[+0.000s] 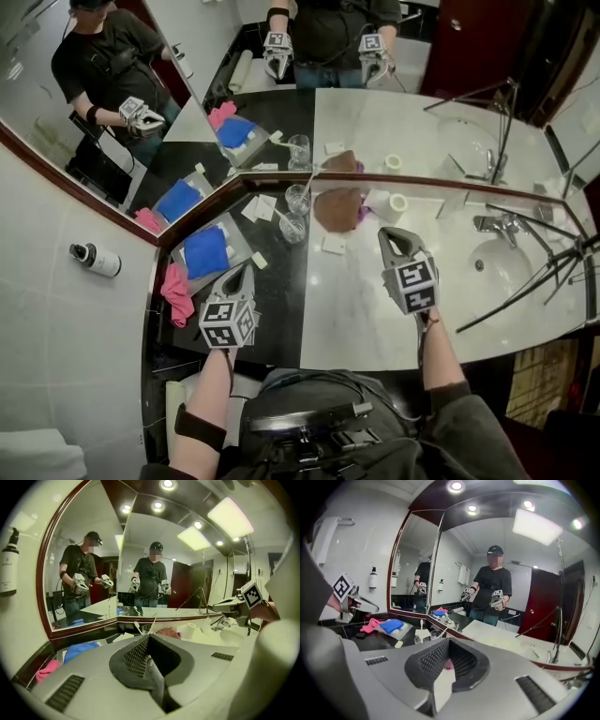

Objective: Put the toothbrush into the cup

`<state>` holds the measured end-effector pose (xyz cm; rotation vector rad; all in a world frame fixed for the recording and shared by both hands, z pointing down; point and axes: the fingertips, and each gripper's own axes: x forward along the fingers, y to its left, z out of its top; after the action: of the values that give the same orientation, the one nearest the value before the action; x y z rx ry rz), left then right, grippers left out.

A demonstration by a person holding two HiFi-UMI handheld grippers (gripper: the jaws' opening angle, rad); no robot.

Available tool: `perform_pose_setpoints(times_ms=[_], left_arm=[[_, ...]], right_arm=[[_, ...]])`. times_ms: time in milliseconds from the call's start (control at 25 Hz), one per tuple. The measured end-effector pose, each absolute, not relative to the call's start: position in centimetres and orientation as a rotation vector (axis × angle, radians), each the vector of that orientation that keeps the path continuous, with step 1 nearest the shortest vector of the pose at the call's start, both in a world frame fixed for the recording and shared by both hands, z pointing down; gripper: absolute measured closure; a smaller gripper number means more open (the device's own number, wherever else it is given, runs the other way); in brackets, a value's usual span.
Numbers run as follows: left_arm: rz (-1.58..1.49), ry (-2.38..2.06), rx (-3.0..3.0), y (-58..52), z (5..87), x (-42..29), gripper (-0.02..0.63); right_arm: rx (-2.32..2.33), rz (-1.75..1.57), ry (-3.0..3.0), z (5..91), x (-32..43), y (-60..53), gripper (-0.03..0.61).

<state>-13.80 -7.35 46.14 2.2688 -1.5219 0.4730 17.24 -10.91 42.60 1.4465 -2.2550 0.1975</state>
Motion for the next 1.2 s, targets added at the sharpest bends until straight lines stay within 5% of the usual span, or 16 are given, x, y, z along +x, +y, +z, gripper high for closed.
perform_pose_setpoints(times_ms=[360, 880, 1200], left_arm=[[0.439, -1.498, 2.292, -7.3, 46.5, -17.2, 0.612], [0.455, -1.49, 2.272, -6.9, 47.8, -19.5, 0.612], [0.472, -1.466, 2.254, -7.0, 49.3, -19.7, 0.612]], right_arm=[[1.415, 0.579, -2.406, 47.6, 9.0, -8.3, 0.558], [1.314, 0.59, -2.411, 50.2, 4.1, -7.9, 0.556], [1.175, 0.407, -2.355, 51.1, 0.6, -12.3, 0.439]])
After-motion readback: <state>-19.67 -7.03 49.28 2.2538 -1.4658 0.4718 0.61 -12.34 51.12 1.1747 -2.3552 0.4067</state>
